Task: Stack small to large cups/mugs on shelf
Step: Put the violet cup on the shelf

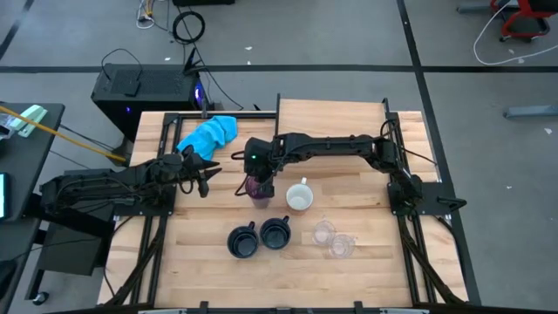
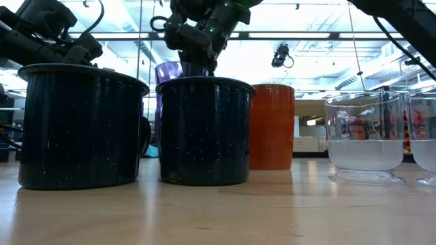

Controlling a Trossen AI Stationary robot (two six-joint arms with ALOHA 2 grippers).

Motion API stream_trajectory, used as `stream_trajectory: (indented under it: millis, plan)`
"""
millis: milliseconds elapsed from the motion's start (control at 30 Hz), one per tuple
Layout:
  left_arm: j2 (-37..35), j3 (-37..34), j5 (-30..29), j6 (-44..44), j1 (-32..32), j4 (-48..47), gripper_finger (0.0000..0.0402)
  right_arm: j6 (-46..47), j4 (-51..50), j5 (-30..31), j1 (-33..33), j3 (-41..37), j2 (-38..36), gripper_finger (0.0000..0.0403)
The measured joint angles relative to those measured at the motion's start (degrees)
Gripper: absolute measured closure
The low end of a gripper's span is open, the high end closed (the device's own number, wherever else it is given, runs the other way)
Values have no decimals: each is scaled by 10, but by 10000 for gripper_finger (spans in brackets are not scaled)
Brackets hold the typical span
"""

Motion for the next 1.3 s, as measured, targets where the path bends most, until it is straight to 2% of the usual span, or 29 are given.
stream_trajectory:
  millis: [233,833,1300]
  plan:
    - [0,0,0,0,0,0,288,-2,1,-2,-8,1,-2,390]
    - [0,0,0,1,0,-1,291,-6,-11,3,-17,0,-13,392]
    - [0,0,0,1,0,-2,284,-3,-60,-10,-23,12,-18,396]
